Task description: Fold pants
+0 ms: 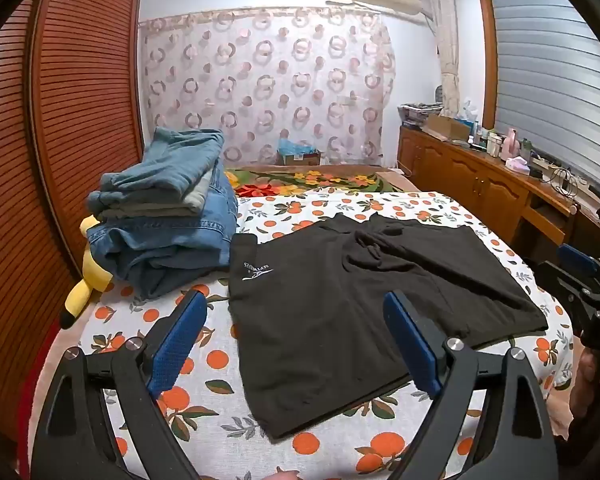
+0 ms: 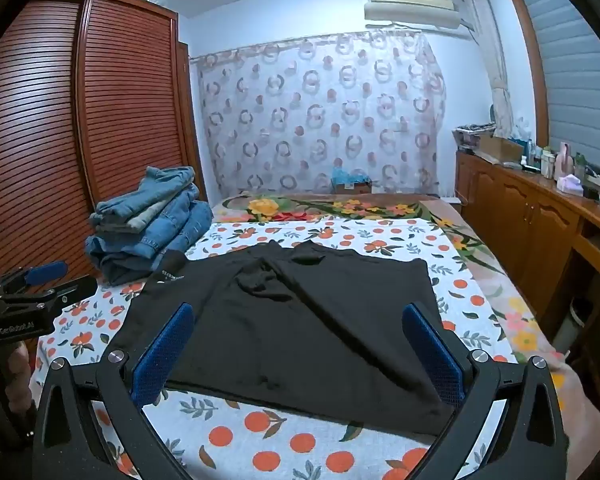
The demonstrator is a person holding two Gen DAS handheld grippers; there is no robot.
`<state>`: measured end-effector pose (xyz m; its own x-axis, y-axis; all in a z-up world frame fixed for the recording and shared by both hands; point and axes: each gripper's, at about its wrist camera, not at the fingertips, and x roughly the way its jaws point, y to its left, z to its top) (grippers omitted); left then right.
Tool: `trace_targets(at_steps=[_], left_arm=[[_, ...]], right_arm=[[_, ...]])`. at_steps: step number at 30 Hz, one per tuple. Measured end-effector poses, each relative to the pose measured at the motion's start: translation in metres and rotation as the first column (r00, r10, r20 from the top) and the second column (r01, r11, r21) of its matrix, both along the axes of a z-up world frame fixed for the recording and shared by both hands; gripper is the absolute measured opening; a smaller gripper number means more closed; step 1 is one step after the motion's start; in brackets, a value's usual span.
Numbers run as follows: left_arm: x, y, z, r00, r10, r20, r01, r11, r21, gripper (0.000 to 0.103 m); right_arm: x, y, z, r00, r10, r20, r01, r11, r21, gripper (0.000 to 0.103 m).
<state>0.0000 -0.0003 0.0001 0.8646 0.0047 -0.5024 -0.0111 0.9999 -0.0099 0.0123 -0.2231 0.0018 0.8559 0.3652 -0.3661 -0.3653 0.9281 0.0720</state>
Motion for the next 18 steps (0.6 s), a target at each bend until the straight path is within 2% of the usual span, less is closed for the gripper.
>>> trace_targets(at_steps=[18], left_arm=[[0.0002, 0.0, 0.0, 1.0, -0.001, 0.007, 0.001, 1.0, 0.0, 0.09]], right_arm=[[-0.0037, 0.0013, -0.0002, 1.0, -0.003, 0.01, 0.003, 1.0, 0.01, 0.103]])
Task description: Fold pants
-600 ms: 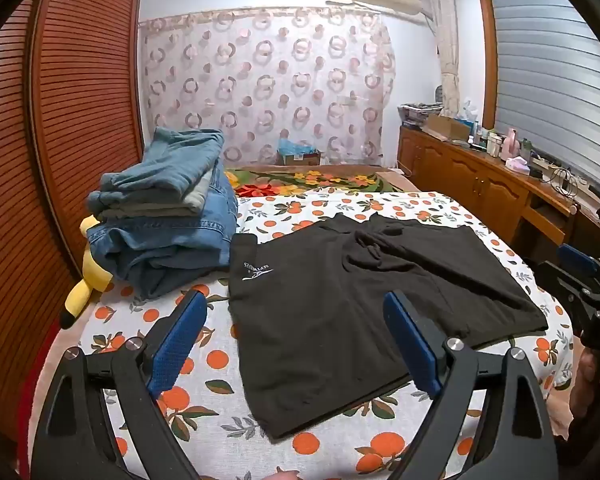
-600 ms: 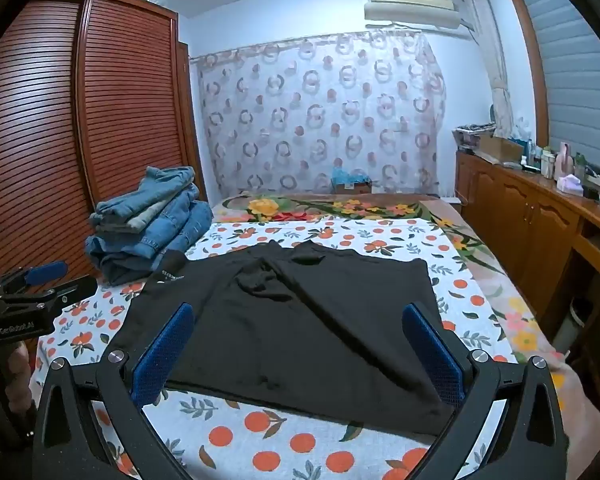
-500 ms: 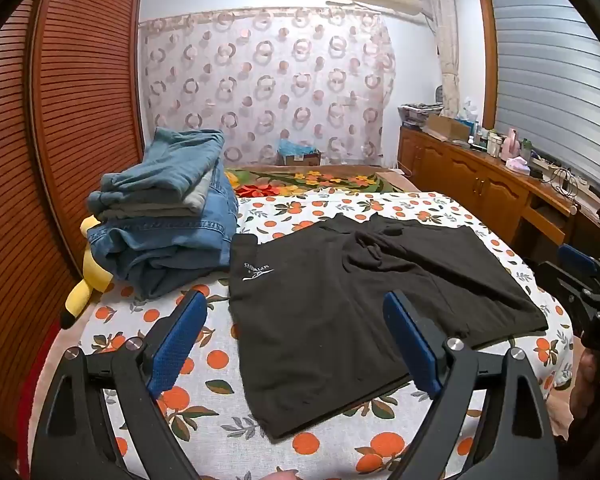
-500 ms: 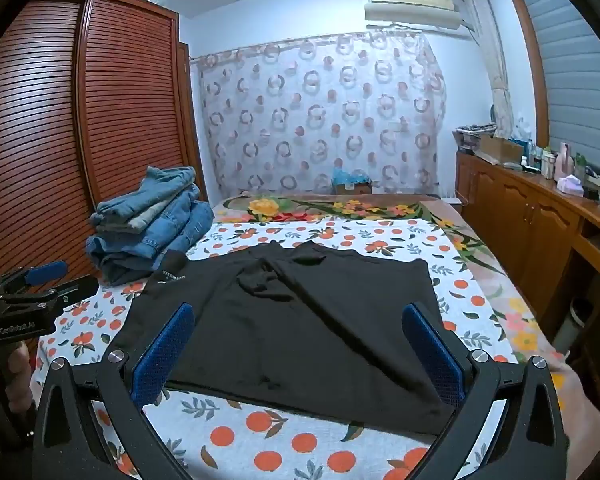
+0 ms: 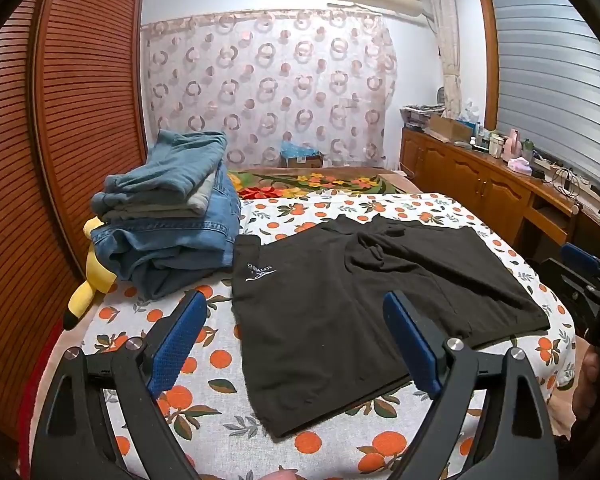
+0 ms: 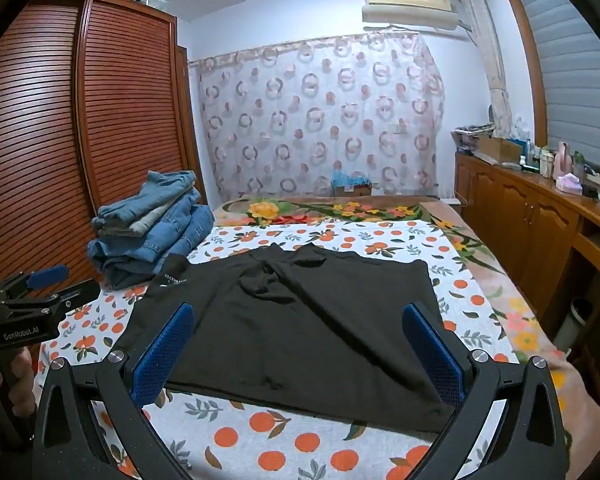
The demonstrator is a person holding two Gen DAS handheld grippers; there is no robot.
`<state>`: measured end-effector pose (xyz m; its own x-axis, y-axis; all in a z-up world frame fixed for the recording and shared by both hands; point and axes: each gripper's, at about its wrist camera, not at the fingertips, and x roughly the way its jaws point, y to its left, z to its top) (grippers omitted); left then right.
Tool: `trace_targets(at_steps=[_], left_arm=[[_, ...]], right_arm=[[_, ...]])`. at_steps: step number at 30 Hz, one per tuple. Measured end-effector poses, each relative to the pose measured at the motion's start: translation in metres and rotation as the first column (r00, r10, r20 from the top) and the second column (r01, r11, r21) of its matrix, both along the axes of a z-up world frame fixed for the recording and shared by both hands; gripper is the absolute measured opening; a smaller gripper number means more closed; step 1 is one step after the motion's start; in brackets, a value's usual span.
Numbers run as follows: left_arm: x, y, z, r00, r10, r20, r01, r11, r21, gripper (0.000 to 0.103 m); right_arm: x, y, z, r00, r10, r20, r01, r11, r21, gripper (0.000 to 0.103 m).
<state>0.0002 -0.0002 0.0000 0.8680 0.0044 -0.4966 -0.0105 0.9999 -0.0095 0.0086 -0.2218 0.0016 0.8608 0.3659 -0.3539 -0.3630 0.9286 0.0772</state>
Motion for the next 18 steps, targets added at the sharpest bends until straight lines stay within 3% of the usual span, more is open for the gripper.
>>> trace_targets(at_steps=[18], left_arm=[[0.0015, 0.0005, -0.0005, 1.0, 0.0, 0.007, 0.0, 1.0, 0.004, 0.09]], right_arm=[[-0.0022, 0.0007, 0.0009, 1.0, -0.003, -0.001, 0.003, 1.0, 0.004, 0.103]])
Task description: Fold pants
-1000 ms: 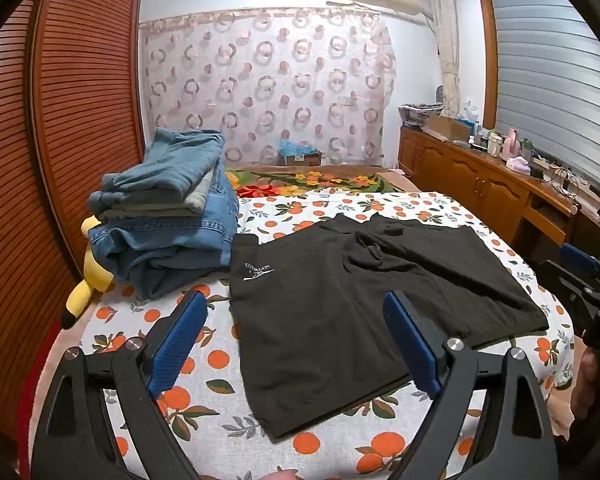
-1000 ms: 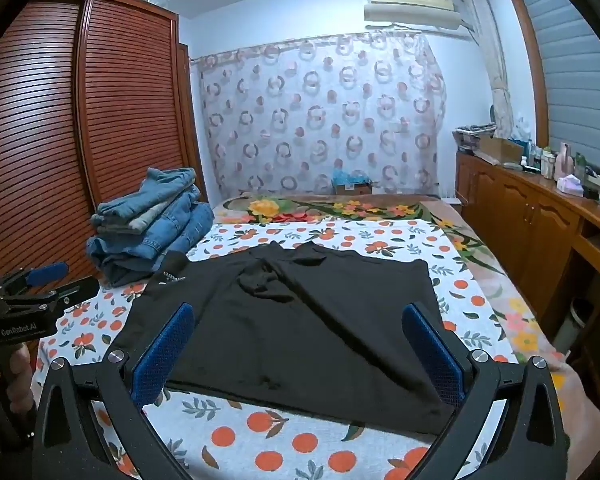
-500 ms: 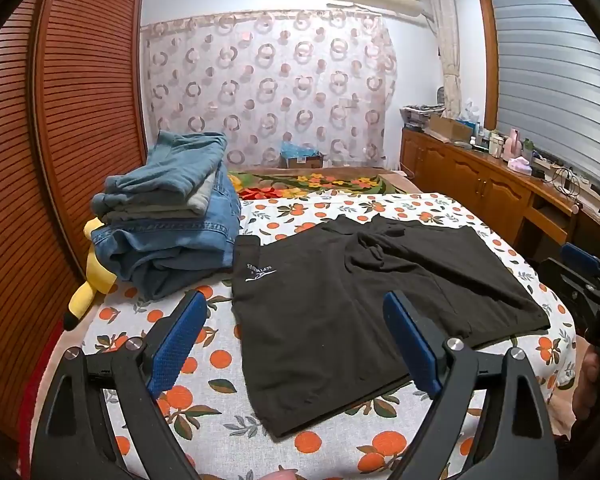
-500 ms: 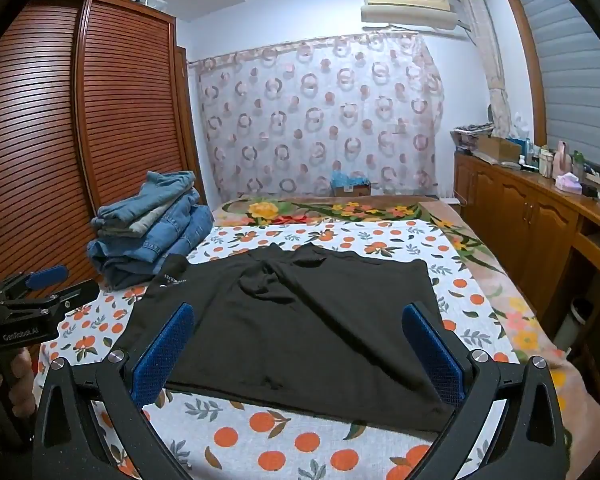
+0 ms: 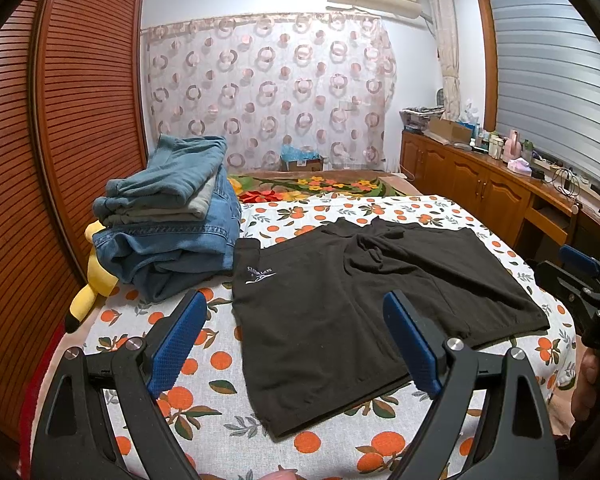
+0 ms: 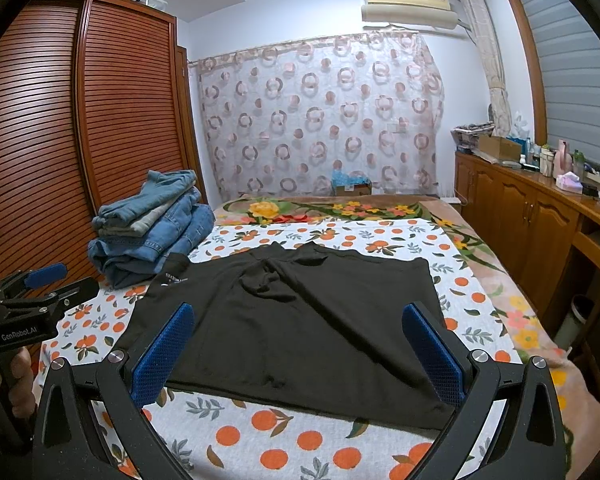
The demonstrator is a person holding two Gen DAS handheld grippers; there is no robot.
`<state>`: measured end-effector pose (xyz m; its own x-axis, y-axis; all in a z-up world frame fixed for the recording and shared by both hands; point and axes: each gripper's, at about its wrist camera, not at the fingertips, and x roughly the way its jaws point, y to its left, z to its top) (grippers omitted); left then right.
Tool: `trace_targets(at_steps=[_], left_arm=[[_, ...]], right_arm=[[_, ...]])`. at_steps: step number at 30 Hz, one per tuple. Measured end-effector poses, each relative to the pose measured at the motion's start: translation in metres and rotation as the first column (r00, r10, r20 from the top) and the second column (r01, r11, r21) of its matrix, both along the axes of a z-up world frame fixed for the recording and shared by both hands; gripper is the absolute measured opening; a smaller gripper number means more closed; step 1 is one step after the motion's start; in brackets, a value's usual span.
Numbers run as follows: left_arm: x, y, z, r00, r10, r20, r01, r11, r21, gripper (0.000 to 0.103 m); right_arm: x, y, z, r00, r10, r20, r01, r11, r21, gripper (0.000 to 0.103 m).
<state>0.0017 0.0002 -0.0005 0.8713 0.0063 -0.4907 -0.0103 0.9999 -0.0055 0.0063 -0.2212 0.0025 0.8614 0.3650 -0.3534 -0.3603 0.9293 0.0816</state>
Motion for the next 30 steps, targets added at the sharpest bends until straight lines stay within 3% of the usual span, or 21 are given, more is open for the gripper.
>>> trace_targets(at_steps=[30], left_arm=[[0.0, 0.005, 0.014, 1.0, 0.0, 0.012, -0.001, 1.0, 0.004, 0.09]], right_arm=[[-0.001, -0.001, 0.001, 1.0, -0.003, 0.004, 0.003, 1.0, 0.002, 0.103]])
